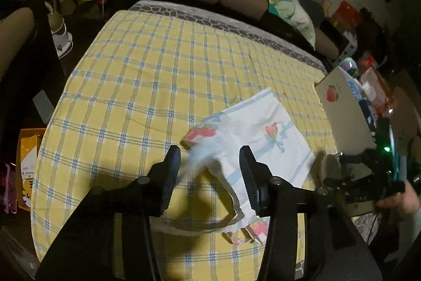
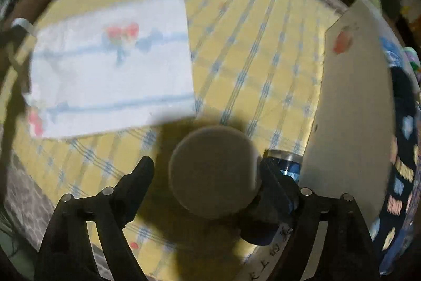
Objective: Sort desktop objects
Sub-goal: 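Grasp the small tan ball with the left gripper while the right gripper holds the white container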
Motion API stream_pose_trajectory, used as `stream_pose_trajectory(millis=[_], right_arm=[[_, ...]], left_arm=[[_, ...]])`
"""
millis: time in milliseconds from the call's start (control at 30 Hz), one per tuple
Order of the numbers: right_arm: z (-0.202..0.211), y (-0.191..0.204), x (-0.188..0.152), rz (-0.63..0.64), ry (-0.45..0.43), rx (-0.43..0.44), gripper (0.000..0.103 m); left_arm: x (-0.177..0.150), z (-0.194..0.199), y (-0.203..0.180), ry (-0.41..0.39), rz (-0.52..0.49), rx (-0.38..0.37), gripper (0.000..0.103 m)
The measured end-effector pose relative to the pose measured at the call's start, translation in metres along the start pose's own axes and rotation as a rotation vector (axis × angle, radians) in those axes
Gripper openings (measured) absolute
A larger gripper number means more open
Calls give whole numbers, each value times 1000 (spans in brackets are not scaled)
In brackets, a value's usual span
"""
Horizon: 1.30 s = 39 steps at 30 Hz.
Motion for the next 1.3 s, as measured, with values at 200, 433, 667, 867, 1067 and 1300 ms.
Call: stream_pose_trajectory(millis=[200, 433, 667, 867, 1067, 1300], right_arm=[[-27, 6, 8, 161, 167, -52, 86], [-23, -5, 3, 105, 122, 1, 83], [41, -38, -8, -114, -86, 185, 84], [127, -60, -21, -204, -230, 296, 84], [185, -96, -60, -250, -282, 270, 84], [184, -158, -114, -343, -249, 168, 84]], left_arm=[[1, -3, -3, 23, -2, -28, 44], [0, 4, -25, 6, -68, -112, 46], [-28, 2, -104, 15, -310, -213, 51], [-87, -40, -212, 78, -615, -195, 51], [-127, -93, -287, 125, -755, -178, 48], [-135, -132, -316, 124, -766, -127, 27]])
Point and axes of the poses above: each gripper's, at about its wrist camera, not at the fingertips, and z roughly against the way its jaws point, y to its left, x to its top, the point moved 2 cm from there along -z, roughly the way its jaws point, and after that the axes turned 3 degrees about y, right-handed, at the moved point
